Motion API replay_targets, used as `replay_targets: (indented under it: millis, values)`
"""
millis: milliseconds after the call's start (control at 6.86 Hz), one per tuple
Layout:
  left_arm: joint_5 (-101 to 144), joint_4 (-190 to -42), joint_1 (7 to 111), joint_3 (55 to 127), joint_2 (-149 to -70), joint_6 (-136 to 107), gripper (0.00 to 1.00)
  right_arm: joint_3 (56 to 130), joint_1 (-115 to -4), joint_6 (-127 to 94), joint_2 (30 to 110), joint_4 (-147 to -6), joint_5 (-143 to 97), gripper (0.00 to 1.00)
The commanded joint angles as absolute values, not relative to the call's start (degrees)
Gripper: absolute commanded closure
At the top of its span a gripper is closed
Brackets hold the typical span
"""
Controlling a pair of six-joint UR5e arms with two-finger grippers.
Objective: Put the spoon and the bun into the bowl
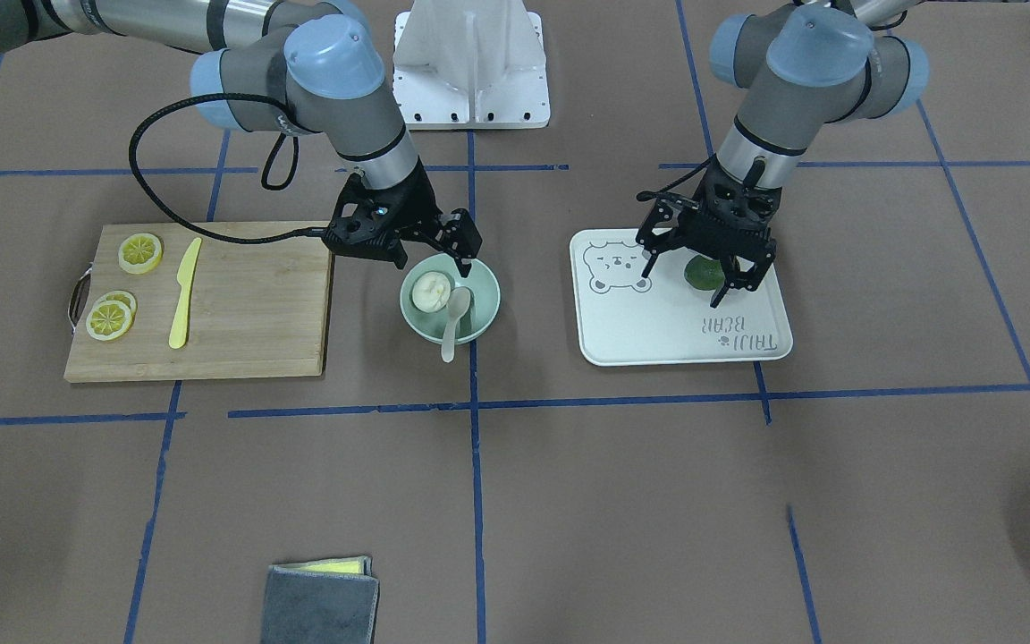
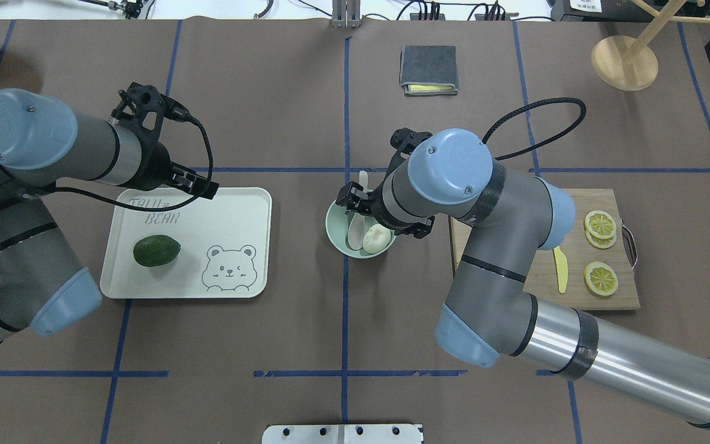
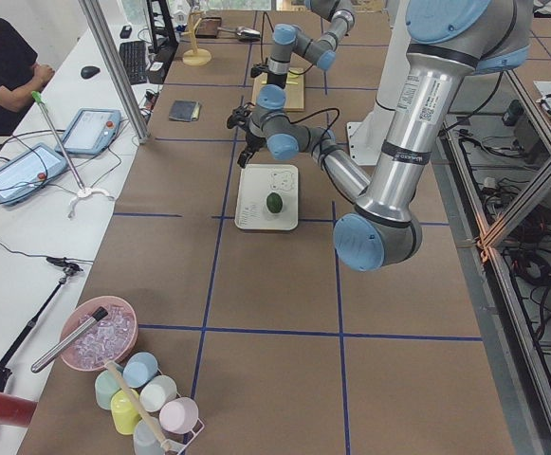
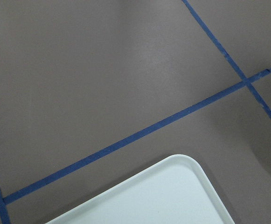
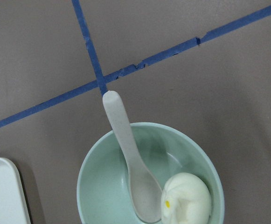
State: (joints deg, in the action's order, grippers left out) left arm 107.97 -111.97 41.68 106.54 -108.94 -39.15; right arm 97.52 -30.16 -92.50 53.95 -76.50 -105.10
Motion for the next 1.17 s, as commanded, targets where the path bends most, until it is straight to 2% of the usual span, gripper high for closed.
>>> replay_targets:
  millis: [0,438,583,875,1021]
  values:
    - [108.2,-112.1,44.5,106.6,-105.8,-31.4,0.05,102.9,-32.7,-91.8,59.4,-76.6,-107.2,0.0]
    - [121.4,-112.1,60.6,103.9,-97.5,-7.8,0.05,110.5,-48.5,-71.2,75.7,-76.7,-124.8,0.0]
    - [123.3,-111.6,66.6,100.7,-96.5,-0.4,0.0,110.5,-55.0,-60.4,80.8,-77.2,-129.6,0.0]
    - [126.5,-111.2,78.2,92.5,-96.0,13.6,0.0,108.2,-67.4,-38.6,88.9,-78.6,-135.4,0.0]
    - [126.6,-111.4,83.0,88.9,-96.0,16.0,0.0,105.9,-73.0,-26.2,90.1,-82.7,-137.6,0.0]
